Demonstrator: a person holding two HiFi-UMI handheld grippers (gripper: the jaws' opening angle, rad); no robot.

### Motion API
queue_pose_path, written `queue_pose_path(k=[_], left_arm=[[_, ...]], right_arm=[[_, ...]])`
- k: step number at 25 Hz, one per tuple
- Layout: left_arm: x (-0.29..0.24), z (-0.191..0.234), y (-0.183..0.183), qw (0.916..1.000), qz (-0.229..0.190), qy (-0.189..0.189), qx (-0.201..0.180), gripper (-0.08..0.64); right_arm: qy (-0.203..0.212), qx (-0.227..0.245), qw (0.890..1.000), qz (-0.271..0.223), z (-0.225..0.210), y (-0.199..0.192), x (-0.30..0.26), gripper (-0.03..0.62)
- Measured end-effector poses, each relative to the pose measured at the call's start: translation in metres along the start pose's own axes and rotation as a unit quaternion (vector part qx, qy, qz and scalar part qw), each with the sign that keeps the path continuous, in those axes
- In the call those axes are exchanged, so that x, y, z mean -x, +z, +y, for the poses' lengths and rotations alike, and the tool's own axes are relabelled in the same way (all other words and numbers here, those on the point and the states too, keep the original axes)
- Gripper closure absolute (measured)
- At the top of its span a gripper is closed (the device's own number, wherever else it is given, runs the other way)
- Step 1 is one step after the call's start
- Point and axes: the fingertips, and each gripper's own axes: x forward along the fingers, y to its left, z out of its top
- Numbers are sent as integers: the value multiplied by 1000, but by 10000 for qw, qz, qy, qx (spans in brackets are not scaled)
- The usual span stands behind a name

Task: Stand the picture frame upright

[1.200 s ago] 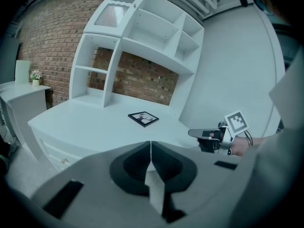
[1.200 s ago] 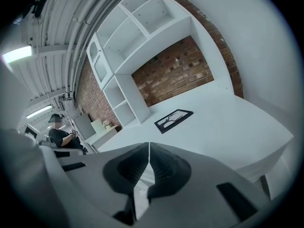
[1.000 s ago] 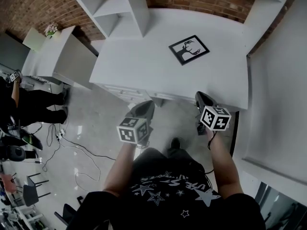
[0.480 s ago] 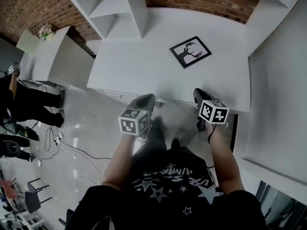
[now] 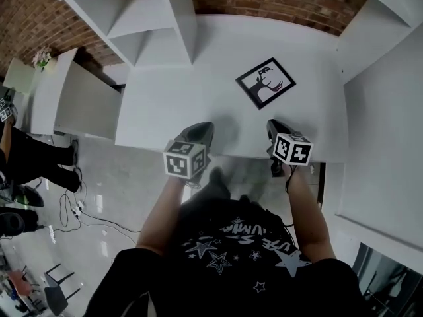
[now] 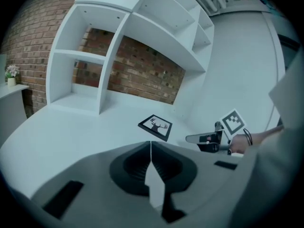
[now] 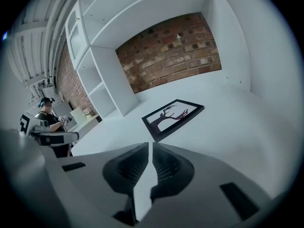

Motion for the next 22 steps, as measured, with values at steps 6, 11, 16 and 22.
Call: queue_pose_path(k=[6, 11, 16, 22], left_arm=[[-16, 27, 1, 9997, 140, -149, 109, 541], [-26, 43, 4, 9994, 258, -223, 108, 541], [-32, 53, 7, 9990, 325, -283, 122, 541], [-36, 63, 8, 9987, 402, -299, 96, 541]], right_arm=[[-292, 206, 9992, 199, 1, 8, -36, 570], [-287, 617, 9970, 377, 10, 23, -63, 494], [-319, 1233, 9899, 619, 17, 28, -84, 480], [-642, 1778, 9781, 876, 8, 29, -102, 480]])
